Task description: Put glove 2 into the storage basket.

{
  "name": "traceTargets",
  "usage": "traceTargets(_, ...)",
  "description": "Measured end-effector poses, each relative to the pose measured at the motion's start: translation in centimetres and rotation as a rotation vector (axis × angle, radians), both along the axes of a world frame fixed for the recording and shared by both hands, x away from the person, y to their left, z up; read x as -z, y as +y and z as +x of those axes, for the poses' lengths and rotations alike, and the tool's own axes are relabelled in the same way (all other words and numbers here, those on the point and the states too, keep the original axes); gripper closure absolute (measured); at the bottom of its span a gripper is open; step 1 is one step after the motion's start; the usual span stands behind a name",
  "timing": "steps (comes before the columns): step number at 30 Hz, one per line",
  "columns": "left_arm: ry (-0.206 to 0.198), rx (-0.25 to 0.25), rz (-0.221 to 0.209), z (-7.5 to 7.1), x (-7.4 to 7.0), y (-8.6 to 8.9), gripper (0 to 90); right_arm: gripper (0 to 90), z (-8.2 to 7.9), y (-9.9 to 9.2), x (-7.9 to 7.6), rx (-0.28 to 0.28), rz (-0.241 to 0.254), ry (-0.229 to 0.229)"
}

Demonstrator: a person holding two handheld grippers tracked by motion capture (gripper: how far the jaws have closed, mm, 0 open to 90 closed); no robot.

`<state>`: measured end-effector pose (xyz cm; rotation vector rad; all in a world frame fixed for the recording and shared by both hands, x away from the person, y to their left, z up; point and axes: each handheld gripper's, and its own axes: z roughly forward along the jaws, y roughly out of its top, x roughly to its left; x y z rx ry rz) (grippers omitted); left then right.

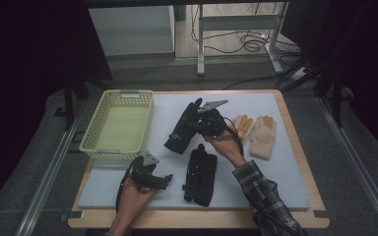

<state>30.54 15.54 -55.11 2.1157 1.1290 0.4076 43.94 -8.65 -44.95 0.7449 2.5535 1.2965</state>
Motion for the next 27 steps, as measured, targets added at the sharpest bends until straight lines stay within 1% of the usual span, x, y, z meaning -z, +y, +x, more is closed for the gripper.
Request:
traceTargets(1, 0.0, 0.0, 0.001, 0.0, 0.0, 0.0, 3.8, 88.0, -0.4, -0.2, -0.2, -0.011, 0.003, 0.001)
traceTargets(2, -0.001, 0.001, 0.002, 0.0, 0.0, 0.0, 3.8, 88.0, -1.8, -0.9, -0.7, -0.039, 0.019, 0.011)
traceTargets(3, -0.001, 0.001, 0.002, 0.0, 0.0, 0.0, 3.8, 88.0, -1.8, -0.9, -0.7, -0.039, 0.019, 0.011)
traceTargets(4, -0.001, 0.001, 0.002, 0.0, 0.0, 0.0, 3.8, 88.1, -2.2, -1.2, -0.8, -0.049, 0.021, 0.015)
traceTargets(8, -0.002, -0.003, -0.001, 0.0, 0.0, 0.0, 3.8, 88.0, -4.6, -2.7, -1.5, -0.118, 0.046, 0.046)
traceTargets(9, -0.002, -0.003, -0.002, 0.0, 0.0, 0.0, 3.8, 88.0, -5.1, -3.1, -1.6, -0.136, 0.048, 0.057)
traceTargets(10, -0.002, -0.003, -0.002, 0.0, 0.0, 0.0, 3.8, 88.0, -6.1, -3.9, -1.7, -0.168, 0.053, 0.073)
traceTargets(11, -0.002, -0.003, -0.002, 0.0, 0.0, 0.0, 3.8, 88.0, -6.1, -3.9, -1.7, -0.168, 0.053, 0.073)
traceTargets(13, -0.002, -0.004, -0.004, 0.0, 0.0, 0.0, 3.8, 88.0, -7.1, -4.7, -1.6, -0.199, 0.061, 0.087)
traceTargets(14, -0.002, -0.004, -0.006, 0.0, 0.0, 0.0, 3.8, 88.0, -8.0, -5.5, -1.5, -0.229, 0.07, 0.098)
traceTargets(15, -0.002, -0.004, -0.006, 0.0, 0.0, 0.0, 3.8, 88.0, -8.5, -5.9, -1.5, -0.24, 0.071, 0.101)
traceTargets(16, -0.001, -0.004, -0.005, 0.0, 0.0, -0.1, 3.8, 88.0, -8.5, -5.9, -1.5, -0.24, 0.071, 0.101)
traceTargets(18, -0.002, -0.005, -0.005, 0.0, 0.0, -0.1, 3.8, 88.0, -9.1, -6.3, -1.2, -0.26, 0.069, 0.104)
traceTargets(19, -0.001, -0.005, -0.004, 0.0, 0.0, 0.0, 3.8, 88.0, -9.5, -6.7, -0.5, -0.279, 0.057, 0.117)
traceTargets(23, -0.002, -0.004, -0.002, 0.0, 0.0, 0.0, 3.8, 88.0, -9.3, -6.7, 1.2, -0.301, 0.032, 0.144)
traceTargets(25, -0.001, -0.005, -0.003, 0.0, 0.0, 0.0, 3.8, 88.0, -9.0, -6.6, 2.2, -0.308, 0.013, 0.155)
traceTargets(27, -0.003, -0.004, -0.002, 0.0, 0.0, 0.0, 3.8, 87.9, -8.8, -6.5, 3.1, -0.299, -0.01, 0.163)
